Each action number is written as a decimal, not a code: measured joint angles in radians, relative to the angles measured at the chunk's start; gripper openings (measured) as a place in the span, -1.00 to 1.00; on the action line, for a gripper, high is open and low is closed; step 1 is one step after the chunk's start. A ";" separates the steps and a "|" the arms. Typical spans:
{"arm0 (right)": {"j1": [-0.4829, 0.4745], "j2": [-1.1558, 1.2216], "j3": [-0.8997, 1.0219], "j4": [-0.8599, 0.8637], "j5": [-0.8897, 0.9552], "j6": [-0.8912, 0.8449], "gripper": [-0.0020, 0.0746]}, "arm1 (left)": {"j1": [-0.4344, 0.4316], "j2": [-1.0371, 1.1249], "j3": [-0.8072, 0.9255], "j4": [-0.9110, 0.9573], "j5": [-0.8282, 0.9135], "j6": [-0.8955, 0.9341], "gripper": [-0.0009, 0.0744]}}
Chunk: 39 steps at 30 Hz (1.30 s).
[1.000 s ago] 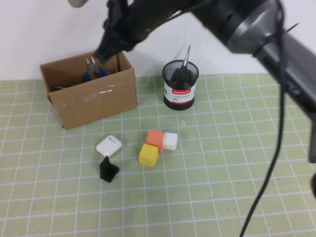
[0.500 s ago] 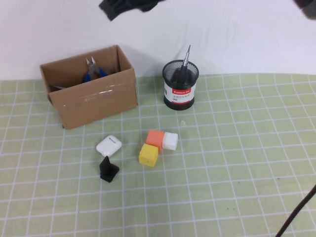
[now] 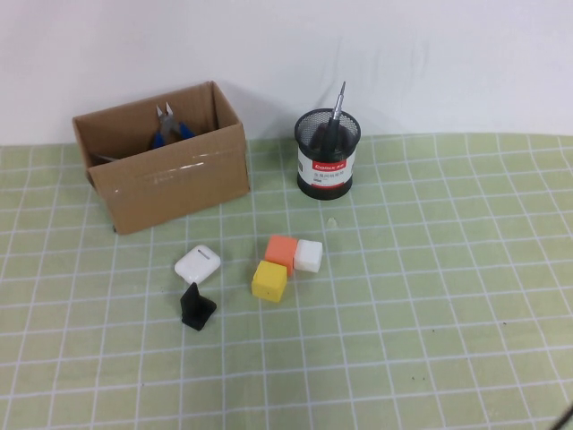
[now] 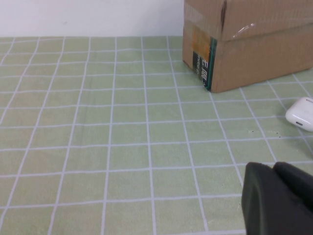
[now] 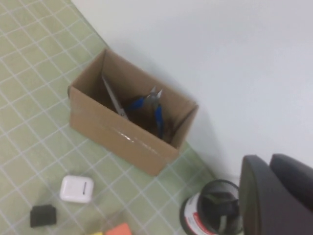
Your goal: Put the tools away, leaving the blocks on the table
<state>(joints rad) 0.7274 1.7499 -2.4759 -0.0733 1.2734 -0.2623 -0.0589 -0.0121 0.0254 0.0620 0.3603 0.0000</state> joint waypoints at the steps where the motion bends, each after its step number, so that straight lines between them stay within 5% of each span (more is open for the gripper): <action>1: 0.000 -0.032 0.033 0.000 0.000 -0.015 -0.97 | 0.000 0.000 0.000 0.000 0.000 0.000 -0.99; 7: 0.000 -0.333 0.448 -0.051 -0.023 -0.040 -0.97 | 0.000 0.000 0.000 0.000 0.000 0.000 -0.98; 12: -0.023 -0.616 0.906 -0.087 -0.229 -0.044 -0.97 | 0.000 0.000 0.000 0.000 0.000 0.000 -0.98; 18: -0.264 -0.917 1.454 0.087 -0.577 -0.008 -0.97 | 0.000 0.000 0.000 0.000 0.000 0.000 -0.98; 27: -0.628 -1.314 2.032 0.250 -0.886 -0.004 -0.97 | 0.000 0.000 0.000 0.000 0.000 0.000 -0.98; 29: -0.678 -1.400 2.123 0.250 -1.106 -0.005 -0.97 | 0.000 0.000 0.000 0.000 0.000 0.000 -0.98; 30: -0.701 -1.442 2.170 0.250 -0.964 -0.004 -0.97 | 0.000 0.000 0.000 0.000 0.000 0.000 -0.98; 34: -0.752 -1.587 2.329 0.252 -1.075 -0.004 -0.97 | 0.000 0.000 0.000 0.000 0.000 0.000 -0.98; 35: -0.759 -1.624 2.365 0.254 -1.235 -0.005 -0.97 | 0.000 0.000 0.000 0.000 0.000 0.000 -0.99; 39: -0.768 -1.757 2.487 0.258 -1.148 -0.004 -0.97 | 0.000 0.000 0.000 0.000 0.000 0.000 -0.98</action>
<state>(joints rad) -0.0402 -0.0066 0.0109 0.1851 0.1253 -0.2660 -0.0589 -0.0121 0.0254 0.0620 0.3603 0.0000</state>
